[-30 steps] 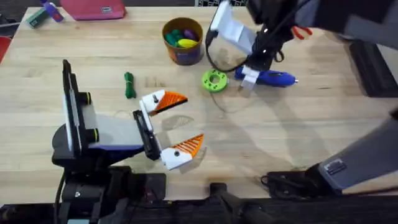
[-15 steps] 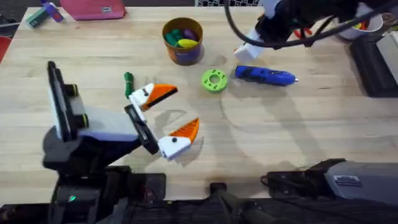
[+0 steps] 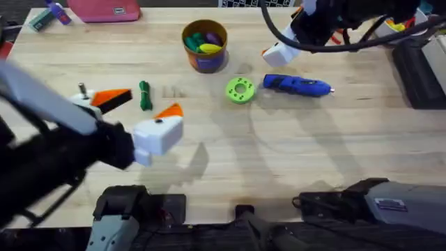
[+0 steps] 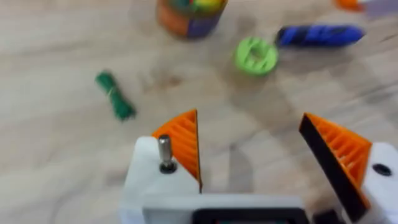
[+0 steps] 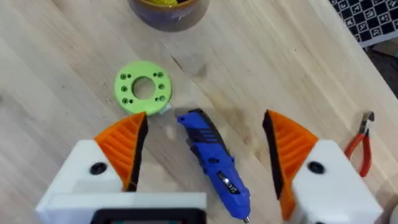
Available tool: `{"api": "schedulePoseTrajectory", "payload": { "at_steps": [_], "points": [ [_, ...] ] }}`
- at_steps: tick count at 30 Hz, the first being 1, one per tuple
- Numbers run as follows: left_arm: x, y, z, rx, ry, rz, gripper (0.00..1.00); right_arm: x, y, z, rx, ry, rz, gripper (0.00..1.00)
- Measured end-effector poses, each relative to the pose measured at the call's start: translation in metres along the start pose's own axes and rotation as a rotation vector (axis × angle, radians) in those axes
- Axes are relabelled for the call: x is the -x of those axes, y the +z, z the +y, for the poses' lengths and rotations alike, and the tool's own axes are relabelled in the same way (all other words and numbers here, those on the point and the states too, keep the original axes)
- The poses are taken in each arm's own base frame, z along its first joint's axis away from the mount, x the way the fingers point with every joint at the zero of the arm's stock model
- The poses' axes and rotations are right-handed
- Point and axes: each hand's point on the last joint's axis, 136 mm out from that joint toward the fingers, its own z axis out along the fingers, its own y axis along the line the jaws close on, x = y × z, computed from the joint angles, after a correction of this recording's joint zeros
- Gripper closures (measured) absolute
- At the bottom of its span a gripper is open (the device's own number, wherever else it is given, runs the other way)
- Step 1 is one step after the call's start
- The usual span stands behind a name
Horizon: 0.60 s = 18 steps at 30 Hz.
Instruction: Pick up the gripper from the table and insert it into the empty holder that is missing its gripper. Then pick up a screw, insert it into the mounting hole, and use the screwdriver to tighten it. Finally, clean up the table by picking up the vegetable and placing it into the bucket.
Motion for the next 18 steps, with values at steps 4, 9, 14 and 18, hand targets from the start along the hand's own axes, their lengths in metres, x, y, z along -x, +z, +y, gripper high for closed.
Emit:
{"api": "schedulePoseTrajectory", "payload": {
  "at_steps": [4, 9, 14, 18],
  "points": [
    [-0.01, 0.0, 0.021, 0.109, -0.066, 0.22, 0.015, 0.0, 0.0, 0.0, 0.0, 0.0, 0.0, 0.007],
    [-0.002, 0.016, 0.037, 0.146, -0.116, 0.348, 0.016, 0.0, 0.0, 0.0, 0.0, 0.001, 0.0, 0.008],
    [-0.006, 0.034, 0.053, 0.194, -0.188, 0.441, 0.015, 0.0, 0.0, 0.0, 0.0, 0.003, 0.0, 0.007],
    [-0.011, 0.054, 0.078, 0.302, -0.279, 0.542, 0.015, 0.0, 0.0, 0.0, 0.0, 0.003, 0.0, 0.007]
  ]
}}
